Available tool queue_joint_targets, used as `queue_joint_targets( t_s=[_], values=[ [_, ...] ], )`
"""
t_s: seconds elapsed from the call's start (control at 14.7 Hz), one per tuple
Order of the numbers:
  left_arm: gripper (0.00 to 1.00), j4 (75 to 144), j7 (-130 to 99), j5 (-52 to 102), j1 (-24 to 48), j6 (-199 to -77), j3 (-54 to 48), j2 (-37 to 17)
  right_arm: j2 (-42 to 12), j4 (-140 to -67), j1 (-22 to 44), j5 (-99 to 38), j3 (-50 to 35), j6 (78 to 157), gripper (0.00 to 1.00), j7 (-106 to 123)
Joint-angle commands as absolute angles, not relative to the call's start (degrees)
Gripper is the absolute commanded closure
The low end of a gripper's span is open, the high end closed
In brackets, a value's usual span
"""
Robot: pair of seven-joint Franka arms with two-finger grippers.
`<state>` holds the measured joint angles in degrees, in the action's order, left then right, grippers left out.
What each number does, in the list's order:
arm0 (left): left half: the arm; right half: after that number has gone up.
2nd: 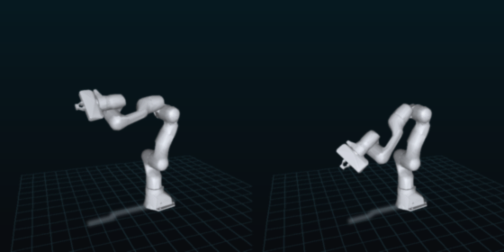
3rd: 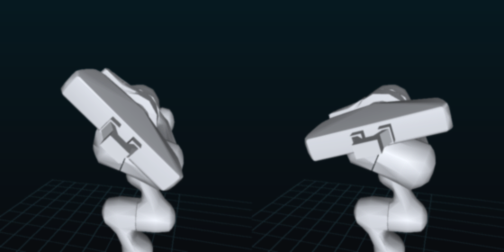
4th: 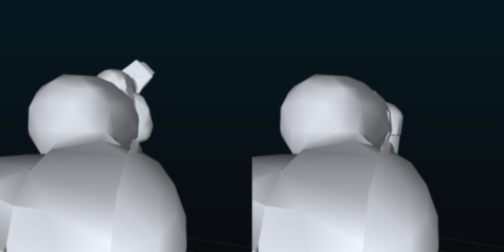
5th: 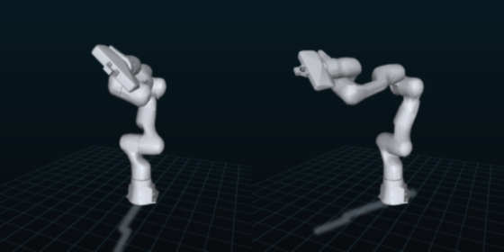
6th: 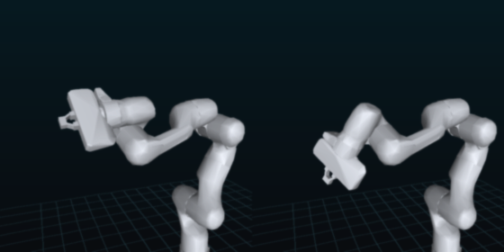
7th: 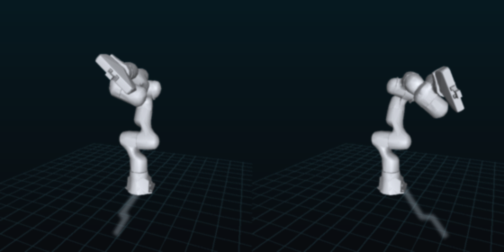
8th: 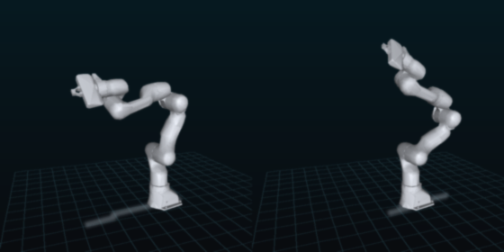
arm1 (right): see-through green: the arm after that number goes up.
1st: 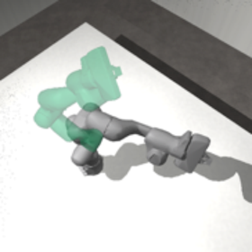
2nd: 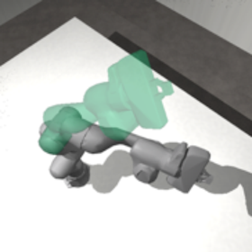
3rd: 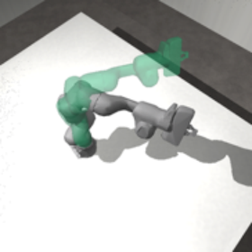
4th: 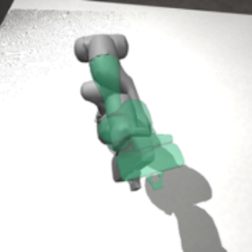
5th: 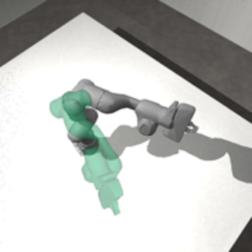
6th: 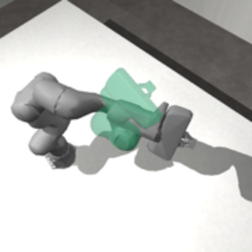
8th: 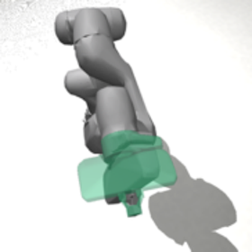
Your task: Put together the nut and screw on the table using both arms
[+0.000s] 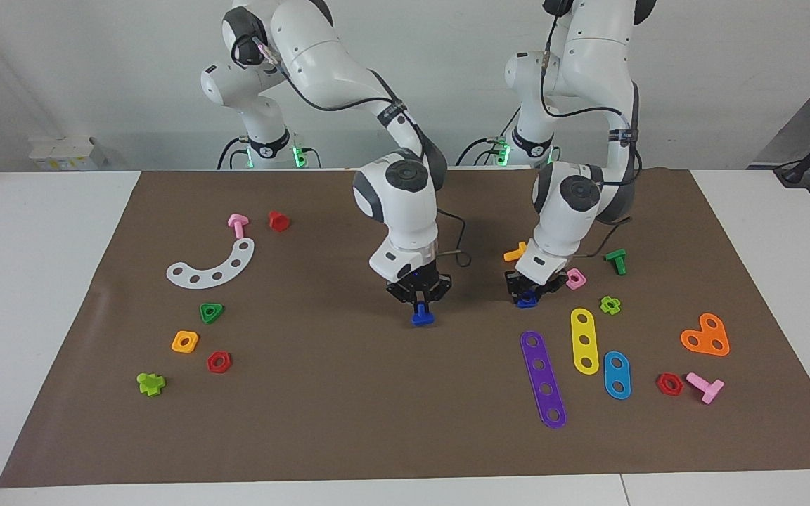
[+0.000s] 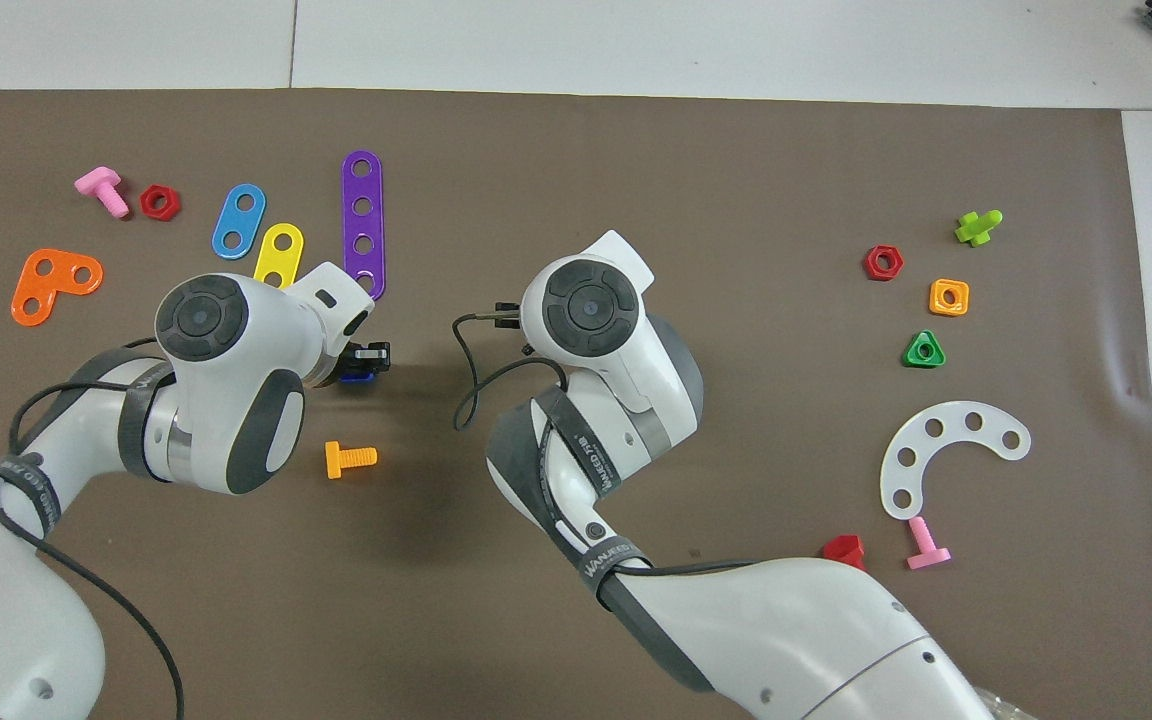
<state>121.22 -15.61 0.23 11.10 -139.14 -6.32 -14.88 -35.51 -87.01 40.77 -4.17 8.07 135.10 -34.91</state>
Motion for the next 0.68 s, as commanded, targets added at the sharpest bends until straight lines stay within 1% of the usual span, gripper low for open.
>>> queue_joint_targets(
  t_s=[0.0, 0.07, 0.14, 0.2, 0.27, 0.55, 0.61],
  values=[
    [0.87, 117.44, -14.85, -0.52, 11.95, -134.58, -5.36, -14.68, -36.47, -85.43, 41.48, -4.92, 8.26, 135.26, 1.00, -35.42],
    [0.87, 115.77, -15.03, -0.70, 11.95, -132.91, -5.36, -14.76, -36.47, -85.43, 41.48, -5.01, 8.26, 135.00, 1.00, -35.42],
    [0.87, 113.49, -15.03, -0.62, 12.04, -131.32, -5.36, -15.90, -36.39, -85.78, 41.48, -5.10, 8.26, 135.26, 0.85, -35.42],
    [0.87, 111.47, -15.12, -0.70, 12.04, -129.66, -5.36, -16.43, -36.39, -86.30, 41.57, -5.10, 8.26, 135.35, 0.27, -35.42],
    [0.86, 110.40, -15.12, -0.62, 12.04, -128.68, -5.36, -16.52, -36.30, -86.83, 41.75, -5.10, 8.26, 135.35, 0.00, -35.51],
    [0.87, 106.45, -15.56, -0.09, 13.62, -128.58, -5.54, -18.27, -35.51, -86.92, 41.57, -4.83, 8.35, 133.95, 0.00, -35.51],
    [0.87, 105.13, -15.99, 0.09, 14.67, -128.32, -5.54, -18.54, -34.38, -87.01, 40.96, -4.83, 8.44, 132.90, 0.00, -35.33]
  ],
)
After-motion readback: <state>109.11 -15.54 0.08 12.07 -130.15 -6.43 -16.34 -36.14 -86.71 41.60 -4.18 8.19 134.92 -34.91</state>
